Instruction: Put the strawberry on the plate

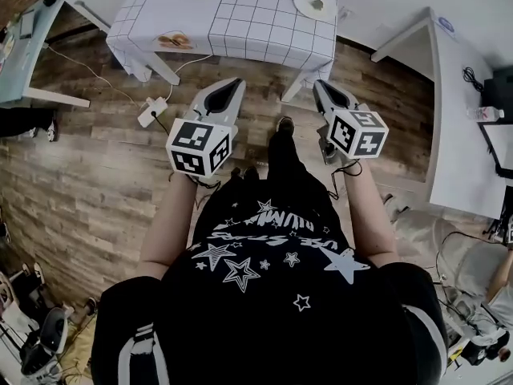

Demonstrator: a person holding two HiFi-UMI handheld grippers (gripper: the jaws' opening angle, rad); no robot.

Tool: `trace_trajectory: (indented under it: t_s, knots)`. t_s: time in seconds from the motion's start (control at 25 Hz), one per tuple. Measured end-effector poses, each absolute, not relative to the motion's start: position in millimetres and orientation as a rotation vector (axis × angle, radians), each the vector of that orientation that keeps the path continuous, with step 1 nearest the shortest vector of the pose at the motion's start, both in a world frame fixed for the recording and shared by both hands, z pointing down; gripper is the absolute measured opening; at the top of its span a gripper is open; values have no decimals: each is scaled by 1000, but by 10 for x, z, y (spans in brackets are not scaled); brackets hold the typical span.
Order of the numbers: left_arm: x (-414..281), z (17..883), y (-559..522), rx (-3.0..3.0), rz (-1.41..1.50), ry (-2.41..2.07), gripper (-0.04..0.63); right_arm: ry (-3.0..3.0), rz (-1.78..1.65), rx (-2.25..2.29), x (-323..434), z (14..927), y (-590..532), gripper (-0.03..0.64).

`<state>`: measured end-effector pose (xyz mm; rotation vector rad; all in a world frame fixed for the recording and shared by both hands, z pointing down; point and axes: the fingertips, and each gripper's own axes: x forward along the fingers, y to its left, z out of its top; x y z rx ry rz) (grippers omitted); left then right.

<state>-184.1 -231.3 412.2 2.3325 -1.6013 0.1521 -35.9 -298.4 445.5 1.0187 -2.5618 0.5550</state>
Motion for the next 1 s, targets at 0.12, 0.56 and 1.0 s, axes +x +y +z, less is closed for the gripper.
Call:
trace_trajectory:
  t_s: [0.12, 0.56, 1.0]
  knots:
    - [-1820, 4109, -2161, 2337, 149, -1596, 8, -2553, 549, 1026, -298, 4422, -2774, 14]
    - [-1765, 4053, -1901, 2294, 115, -1650, 8, -2609, 456, 1013, -292, 4142, -2605, 14]
    - [-1091, 3950, -1491, 2297, 144, -1669, 8, -2647, 444, 990, 364, 3984, -2145, 14]
